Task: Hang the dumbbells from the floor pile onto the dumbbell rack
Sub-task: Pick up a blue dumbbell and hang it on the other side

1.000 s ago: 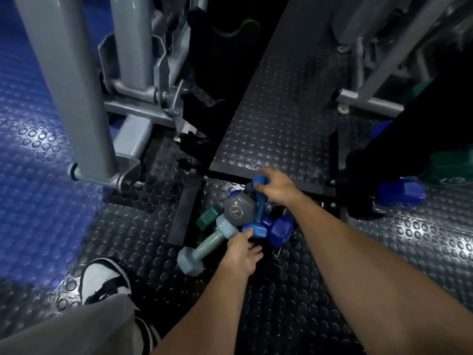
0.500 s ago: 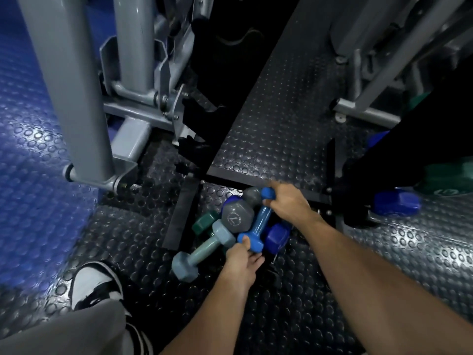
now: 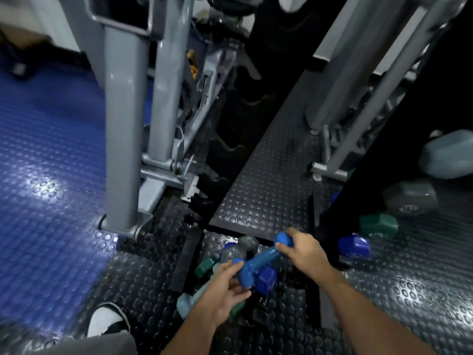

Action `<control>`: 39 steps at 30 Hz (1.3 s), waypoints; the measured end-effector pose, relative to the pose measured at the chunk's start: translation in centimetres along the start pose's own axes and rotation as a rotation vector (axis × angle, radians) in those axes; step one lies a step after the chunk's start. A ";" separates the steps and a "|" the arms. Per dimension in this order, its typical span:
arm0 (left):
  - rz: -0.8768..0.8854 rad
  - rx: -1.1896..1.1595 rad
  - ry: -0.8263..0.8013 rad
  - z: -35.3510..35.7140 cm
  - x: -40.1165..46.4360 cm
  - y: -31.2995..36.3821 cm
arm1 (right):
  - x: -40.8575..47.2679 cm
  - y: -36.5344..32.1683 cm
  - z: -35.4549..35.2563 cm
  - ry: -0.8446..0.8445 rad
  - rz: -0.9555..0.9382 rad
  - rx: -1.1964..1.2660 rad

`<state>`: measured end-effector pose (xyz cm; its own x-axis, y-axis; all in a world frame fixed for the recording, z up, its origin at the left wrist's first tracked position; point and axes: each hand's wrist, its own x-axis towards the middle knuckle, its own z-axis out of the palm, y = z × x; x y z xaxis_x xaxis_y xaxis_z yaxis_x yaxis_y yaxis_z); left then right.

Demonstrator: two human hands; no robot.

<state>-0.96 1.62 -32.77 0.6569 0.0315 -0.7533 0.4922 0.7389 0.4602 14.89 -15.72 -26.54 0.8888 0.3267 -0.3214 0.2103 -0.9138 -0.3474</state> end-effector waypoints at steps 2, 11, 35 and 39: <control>0.051 0.032 -0.015 0.3 -1.4 1.9 | -0.8 -1.0 -1.5 0.038 -0.024 0.082; 0.344 0.395 -0.341 3.1 -12.1 14.7 | -5.1 -7.9 -11.7 0.242 -0.157 0.330; 1.195 0.244 -0.103 13.6 -32.8 29.1 | -8.4 -25.3 -31.4 0.414 -0.108 0.861; 1.287 0.324 0.012 14.9 -29.2 31.1 | -6.8 -25.1 -31.1 0.397 -0.166 0.919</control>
<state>3.63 13.63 10.54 0.7495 0.5909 0.2987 -0.3593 -0.0159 0.9331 16.18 -2.50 11.77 0.9831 0.1763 0.0501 0.0972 -0.2702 -0.9579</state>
